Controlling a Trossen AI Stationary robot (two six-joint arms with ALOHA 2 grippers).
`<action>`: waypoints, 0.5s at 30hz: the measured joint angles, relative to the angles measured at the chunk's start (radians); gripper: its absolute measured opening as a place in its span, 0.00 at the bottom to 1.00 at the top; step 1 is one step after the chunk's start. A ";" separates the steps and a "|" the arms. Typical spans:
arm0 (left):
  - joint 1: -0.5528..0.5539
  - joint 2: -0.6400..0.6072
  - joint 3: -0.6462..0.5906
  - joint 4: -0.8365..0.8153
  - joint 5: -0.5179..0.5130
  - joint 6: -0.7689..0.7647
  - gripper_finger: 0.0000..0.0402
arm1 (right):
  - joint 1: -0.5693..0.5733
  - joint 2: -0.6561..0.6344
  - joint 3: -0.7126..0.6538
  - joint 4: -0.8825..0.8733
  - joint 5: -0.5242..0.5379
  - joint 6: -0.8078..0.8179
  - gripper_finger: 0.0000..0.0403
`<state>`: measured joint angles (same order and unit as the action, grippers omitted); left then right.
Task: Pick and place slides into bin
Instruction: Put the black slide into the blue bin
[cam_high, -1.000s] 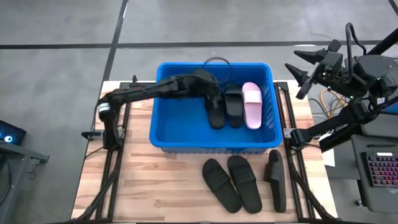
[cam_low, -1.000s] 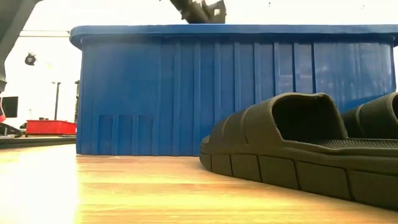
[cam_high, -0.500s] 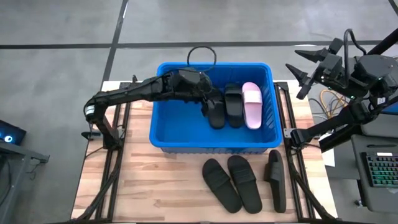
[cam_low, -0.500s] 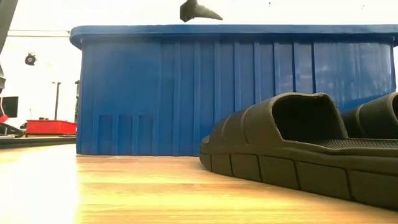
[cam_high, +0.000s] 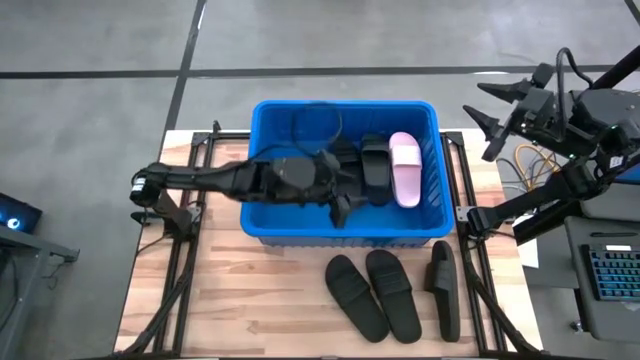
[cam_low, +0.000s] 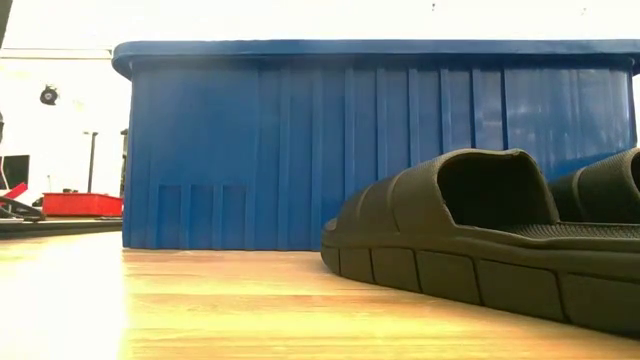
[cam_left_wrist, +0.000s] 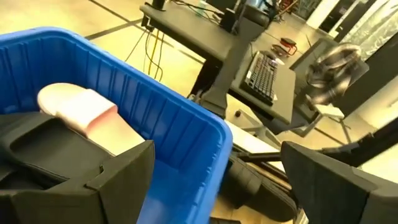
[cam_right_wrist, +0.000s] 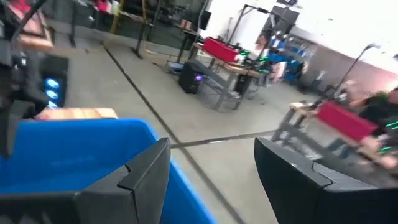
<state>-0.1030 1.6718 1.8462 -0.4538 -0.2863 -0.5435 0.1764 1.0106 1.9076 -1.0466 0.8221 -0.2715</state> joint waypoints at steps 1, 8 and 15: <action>-0.015 0.000 -0.001 0.000 -0.016 0.000 0.83 | 0.000 0.000 0.000 0.000 -0.017 0.025 0.56; -0.074 -0.019 -0.001 -0.001 -0.019 0.095 0.83 | 0.000 0.001 0.000 0.006 -0.425 0.289 0.56; -0.095 -0.083 -0.004 -0.072 -0.012 0.316 0.75 | 0.002 0.061 0.000 0.007 -0.568 0.538 0.56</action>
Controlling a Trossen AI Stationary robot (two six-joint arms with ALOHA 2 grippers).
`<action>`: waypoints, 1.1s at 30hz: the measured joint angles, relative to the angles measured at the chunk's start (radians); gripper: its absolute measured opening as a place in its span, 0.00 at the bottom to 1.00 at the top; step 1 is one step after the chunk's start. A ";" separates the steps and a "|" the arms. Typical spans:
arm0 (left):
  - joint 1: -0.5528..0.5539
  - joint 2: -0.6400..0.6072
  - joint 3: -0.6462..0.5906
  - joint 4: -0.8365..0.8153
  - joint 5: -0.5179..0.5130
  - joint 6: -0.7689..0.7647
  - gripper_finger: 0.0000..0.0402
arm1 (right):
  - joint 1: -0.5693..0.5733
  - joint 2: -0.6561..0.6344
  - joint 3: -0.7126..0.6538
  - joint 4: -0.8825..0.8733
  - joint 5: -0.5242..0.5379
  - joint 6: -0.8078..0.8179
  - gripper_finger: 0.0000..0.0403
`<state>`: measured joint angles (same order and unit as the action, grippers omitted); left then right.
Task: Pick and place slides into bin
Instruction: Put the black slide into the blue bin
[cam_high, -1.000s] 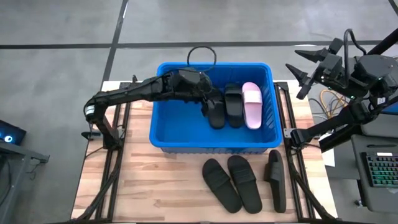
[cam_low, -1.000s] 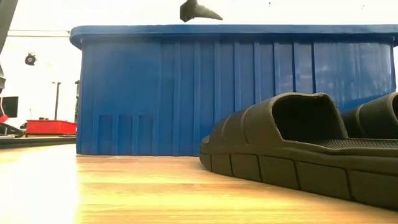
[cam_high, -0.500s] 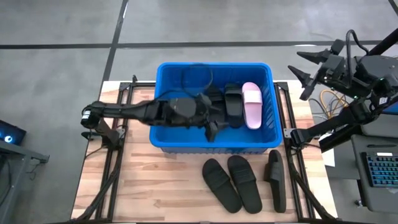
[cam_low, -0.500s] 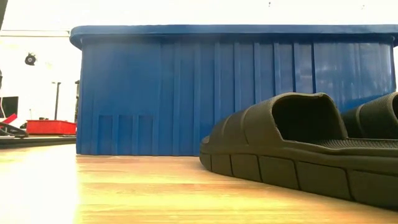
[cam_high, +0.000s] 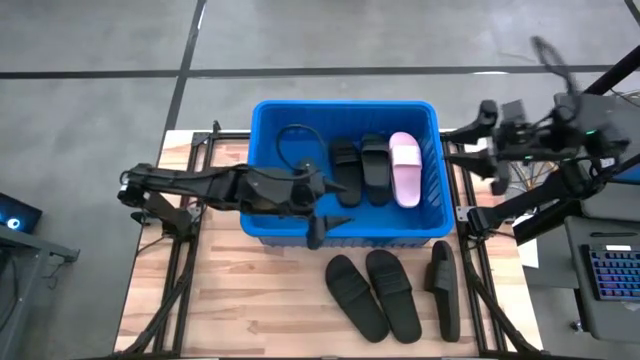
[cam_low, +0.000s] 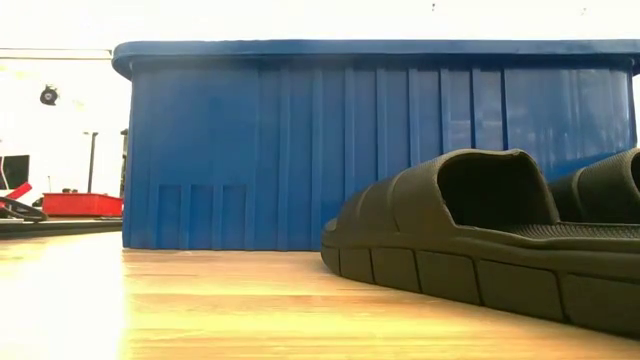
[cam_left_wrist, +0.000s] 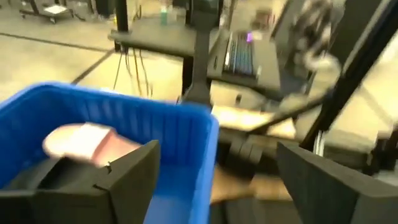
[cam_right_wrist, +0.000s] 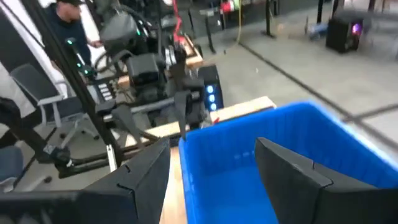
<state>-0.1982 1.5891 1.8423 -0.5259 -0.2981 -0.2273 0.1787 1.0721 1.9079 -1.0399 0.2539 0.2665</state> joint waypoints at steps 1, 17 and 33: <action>-0.002 -0.015 -0.001 -0.046 0.002 0.010 0.72 | 0.000 0.017 0.000 -0.002 0.000 0.017 0.56; -0.007 -0.283 -0.212 -0.340 -0.036 0.002 0.05 | 0.009 0.232 0.001 -0.159 0.001 0.134 0.56; -0.006 -0.600 -0.679 -0.018 -0.254 -0.032 0.05 | 0.150 0.308 0.002 -0.353 -0.124 0.367 0.56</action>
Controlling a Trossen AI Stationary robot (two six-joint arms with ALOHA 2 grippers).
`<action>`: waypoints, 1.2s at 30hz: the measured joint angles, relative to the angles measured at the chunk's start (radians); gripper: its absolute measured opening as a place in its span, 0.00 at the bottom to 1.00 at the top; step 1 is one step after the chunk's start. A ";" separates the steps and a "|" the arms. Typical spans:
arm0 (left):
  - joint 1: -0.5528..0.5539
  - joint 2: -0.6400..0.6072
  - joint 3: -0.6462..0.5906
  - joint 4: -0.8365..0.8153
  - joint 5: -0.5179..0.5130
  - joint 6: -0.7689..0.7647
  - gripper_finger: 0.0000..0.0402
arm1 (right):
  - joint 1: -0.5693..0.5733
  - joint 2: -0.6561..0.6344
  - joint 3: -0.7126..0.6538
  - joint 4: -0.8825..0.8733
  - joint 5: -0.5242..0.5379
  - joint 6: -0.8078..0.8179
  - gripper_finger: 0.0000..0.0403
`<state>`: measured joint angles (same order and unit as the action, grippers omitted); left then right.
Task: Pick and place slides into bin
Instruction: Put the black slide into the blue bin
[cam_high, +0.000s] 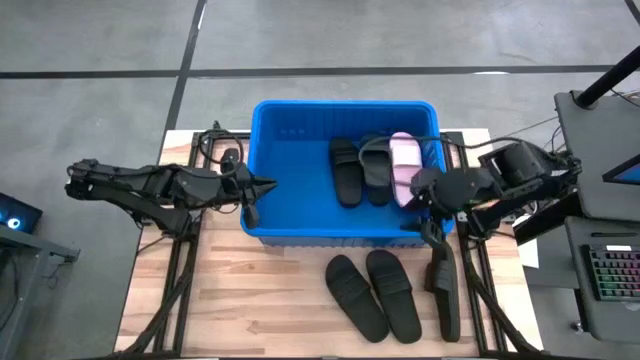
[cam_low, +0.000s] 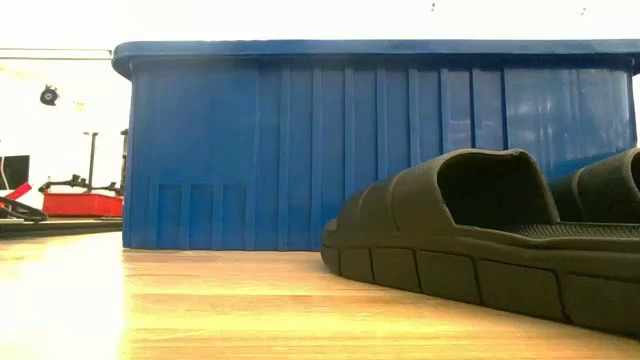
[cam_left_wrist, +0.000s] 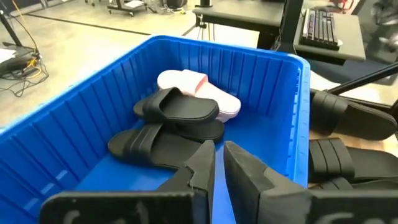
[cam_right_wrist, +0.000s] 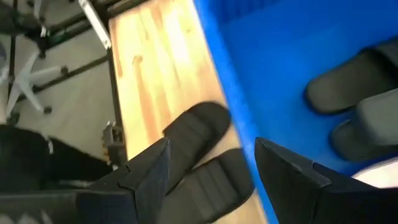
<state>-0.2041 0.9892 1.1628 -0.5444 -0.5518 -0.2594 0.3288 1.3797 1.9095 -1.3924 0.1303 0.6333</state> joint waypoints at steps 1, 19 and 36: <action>0.000 -0.007 -0.019 0.018 0.000 -0.005 0.05 | 0.016 0.008 0.000 -0.005 0.000 0.009 0.56; 0.001 -0.001 -0.139 0.045 -0.006 -0.102 0.05 | 0.237 0.234 -0.015 -0.175 -0.133 0.067 0.56; 0.001 -0.002 -0.142 0.039 -0.007 -0.098 0.05 | 0.295 0.380 -0.029 -0.179 -0.192 -0.012 0.56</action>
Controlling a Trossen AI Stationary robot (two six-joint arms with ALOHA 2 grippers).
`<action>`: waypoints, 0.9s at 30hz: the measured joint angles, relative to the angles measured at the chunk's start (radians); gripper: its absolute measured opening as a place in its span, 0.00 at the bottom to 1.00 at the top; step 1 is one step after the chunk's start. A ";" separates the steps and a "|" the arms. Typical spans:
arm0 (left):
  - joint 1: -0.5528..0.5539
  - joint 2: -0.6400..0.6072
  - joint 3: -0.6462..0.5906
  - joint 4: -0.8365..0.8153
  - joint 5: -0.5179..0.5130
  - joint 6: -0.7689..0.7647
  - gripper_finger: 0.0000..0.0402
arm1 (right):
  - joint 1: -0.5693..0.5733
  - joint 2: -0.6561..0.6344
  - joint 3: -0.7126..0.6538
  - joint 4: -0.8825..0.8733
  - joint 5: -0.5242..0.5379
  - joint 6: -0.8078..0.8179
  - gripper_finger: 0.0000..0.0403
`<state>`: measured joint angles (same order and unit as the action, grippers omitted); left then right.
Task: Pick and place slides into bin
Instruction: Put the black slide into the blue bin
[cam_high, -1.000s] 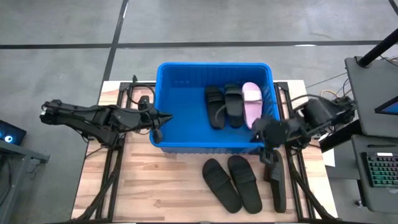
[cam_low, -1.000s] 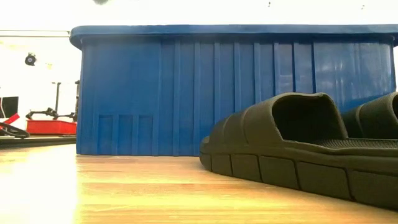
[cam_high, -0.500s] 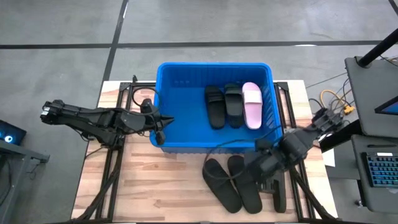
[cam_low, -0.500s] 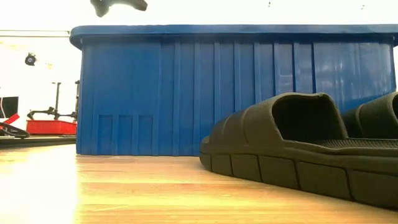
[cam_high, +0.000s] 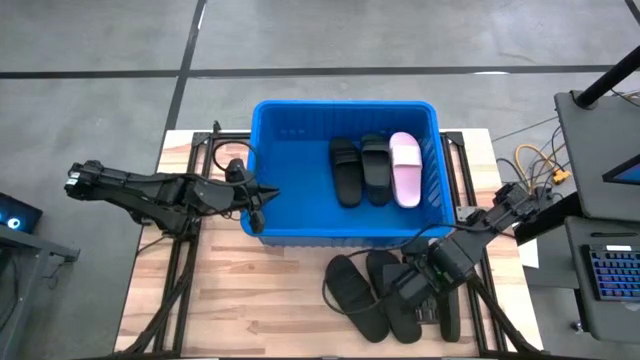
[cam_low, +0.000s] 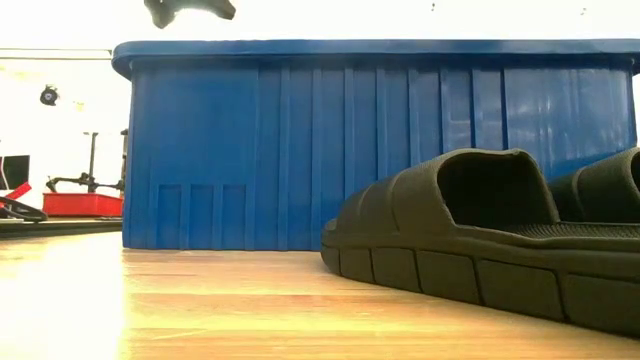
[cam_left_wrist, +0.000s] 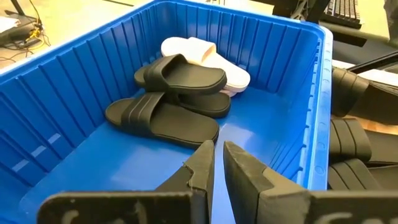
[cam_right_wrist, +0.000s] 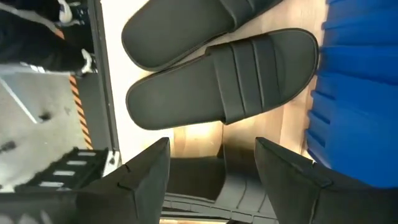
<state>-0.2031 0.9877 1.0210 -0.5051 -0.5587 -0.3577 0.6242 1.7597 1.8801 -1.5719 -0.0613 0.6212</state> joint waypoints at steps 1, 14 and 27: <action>0.000 0.001 0.000 0.001 0.000 0.000 0.05 | 0.005 0.003 -0.003 0.001 0.000 -0.010 0.56; 0.000 0.009 -0.014 0.000 0.000 -0.002 0.05 | 0.108 0.030 -0.178 0.001 -0.037 -0.094 0.56; 0.000 0.030 -0.014 -0.001 0.001 -0.002 0.05 | 0.131 0.031 -0.405 0.022 -0.025 -0.079 0.56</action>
<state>-0.2031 1.0179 1.0069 -0.5056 -0.5579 -0.3602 0.7555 1.7905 1.4748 -1.5500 -0.0867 0.5426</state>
